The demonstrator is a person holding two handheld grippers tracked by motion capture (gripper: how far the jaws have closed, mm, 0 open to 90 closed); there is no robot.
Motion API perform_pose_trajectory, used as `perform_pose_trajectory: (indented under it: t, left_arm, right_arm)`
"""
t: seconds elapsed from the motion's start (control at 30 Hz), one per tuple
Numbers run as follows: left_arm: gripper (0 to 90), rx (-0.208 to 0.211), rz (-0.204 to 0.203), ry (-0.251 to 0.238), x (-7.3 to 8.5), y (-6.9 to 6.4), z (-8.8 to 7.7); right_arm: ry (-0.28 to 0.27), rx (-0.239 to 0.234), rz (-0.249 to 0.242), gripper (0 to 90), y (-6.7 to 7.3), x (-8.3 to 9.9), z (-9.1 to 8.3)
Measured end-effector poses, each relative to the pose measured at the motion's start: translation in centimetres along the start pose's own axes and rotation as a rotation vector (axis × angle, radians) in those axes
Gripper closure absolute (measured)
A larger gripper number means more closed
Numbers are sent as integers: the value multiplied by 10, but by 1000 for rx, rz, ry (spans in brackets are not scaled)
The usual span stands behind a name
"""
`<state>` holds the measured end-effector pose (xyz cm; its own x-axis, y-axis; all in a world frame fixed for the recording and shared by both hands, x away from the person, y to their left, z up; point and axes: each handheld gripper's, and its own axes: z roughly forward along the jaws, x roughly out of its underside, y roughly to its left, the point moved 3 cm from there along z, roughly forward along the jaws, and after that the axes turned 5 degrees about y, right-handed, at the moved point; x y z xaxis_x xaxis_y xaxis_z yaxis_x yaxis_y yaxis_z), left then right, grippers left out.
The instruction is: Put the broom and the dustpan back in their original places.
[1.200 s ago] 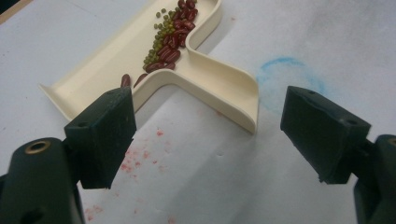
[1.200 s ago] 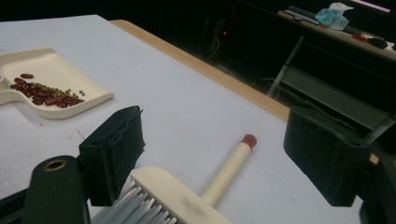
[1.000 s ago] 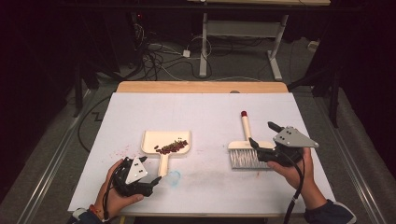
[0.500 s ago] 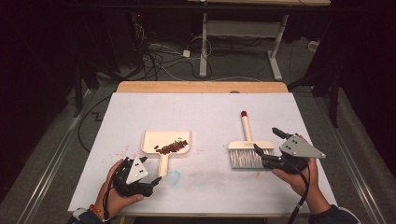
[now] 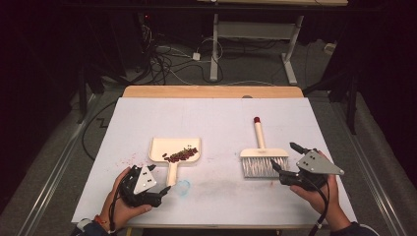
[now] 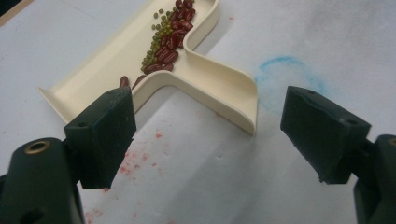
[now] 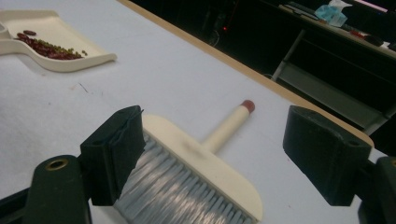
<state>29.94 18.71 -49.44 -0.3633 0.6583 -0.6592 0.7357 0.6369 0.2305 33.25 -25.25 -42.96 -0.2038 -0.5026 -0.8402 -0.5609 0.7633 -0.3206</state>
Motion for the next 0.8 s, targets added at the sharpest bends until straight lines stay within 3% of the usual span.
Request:
perform_pose_trajectory:
  t: [0.37,0.47,0.57,0.8]
  left_arm:
    - [183,-4,1,-3,-1,1,1]
    - [183,-1,-1,-3,-1,1,2]
    - [183,0,2,-2,-1,0,2]
    - [183,-2,11,-9,-3,-1,1]
  right_arm:
    - [42,-17,15,202,3,24,-5]
    - [67,-16,-9,199,6,32,-5]
    - [69,-37,13,199,8,40,-6]
    - [95,-64,15,199,14,55,-7]
